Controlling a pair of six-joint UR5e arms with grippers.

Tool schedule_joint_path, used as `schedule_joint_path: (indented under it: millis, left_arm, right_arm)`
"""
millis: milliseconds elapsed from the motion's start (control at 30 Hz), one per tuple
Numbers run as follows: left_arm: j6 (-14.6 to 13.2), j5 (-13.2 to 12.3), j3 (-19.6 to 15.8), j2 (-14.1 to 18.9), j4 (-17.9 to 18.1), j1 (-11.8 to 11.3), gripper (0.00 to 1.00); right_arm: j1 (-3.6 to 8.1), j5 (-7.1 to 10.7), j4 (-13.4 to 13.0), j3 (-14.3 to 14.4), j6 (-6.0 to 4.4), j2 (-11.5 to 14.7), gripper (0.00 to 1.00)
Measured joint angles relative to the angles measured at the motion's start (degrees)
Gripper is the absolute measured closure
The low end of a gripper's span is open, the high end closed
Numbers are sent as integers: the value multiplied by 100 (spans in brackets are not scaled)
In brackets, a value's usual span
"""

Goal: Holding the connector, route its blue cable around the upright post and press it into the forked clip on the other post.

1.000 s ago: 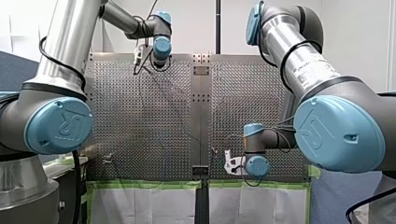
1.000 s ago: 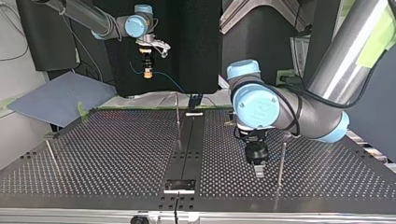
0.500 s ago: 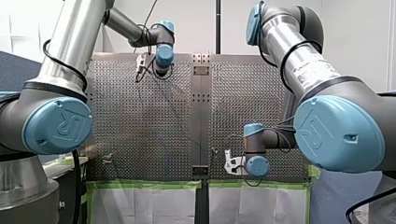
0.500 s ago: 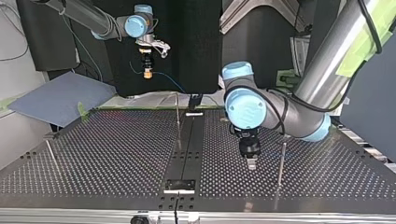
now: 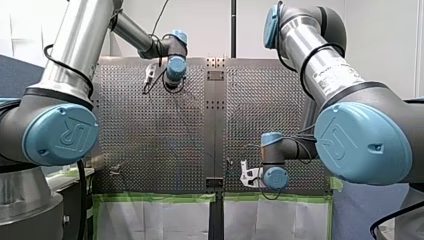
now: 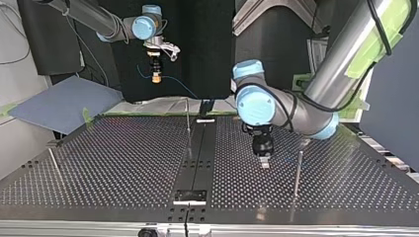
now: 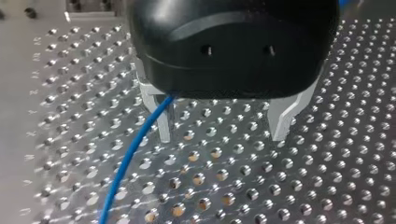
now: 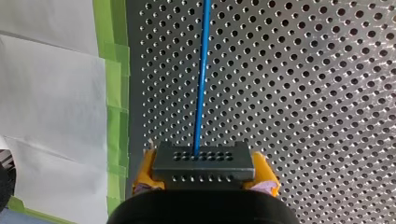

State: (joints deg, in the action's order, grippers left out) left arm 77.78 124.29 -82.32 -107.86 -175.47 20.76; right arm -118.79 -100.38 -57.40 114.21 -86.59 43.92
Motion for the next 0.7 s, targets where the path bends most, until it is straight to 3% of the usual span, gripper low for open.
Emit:
schedule_joint_path:
  millis: [400,700]
  left_arm:
    - [-69,209,-141,-514,93,232,0]
    - [-70,243,-419,-598,155,315,0]
  right_arm:
    - [9,-3,14,0,0,1,100]
    - [62,-25,10,0,-8,1,100]
